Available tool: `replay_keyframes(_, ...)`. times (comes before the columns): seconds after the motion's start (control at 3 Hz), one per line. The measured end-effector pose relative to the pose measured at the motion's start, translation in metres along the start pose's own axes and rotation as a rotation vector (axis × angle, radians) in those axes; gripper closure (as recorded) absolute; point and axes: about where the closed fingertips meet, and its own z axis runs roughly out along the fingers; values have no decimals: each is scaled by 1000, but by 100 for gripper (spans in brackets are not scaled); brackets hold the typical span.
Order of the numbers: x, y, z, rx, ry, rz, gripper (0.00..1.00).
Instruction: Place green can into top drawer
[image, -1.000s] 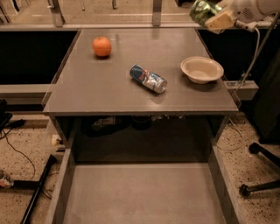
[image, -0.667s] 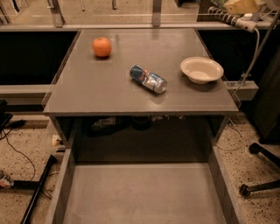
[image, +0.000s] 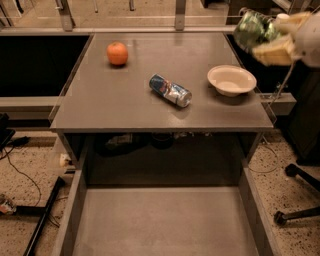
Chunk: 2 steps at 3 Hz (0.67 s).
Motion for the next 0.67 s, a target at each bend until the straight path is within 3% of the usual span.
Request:
replay_keyframes(0.33, 22, 33, 14, -62, 39, 11, 100)
replay_keyframes(0.67, 22, 34, 14, -62, 39, 11, 100)
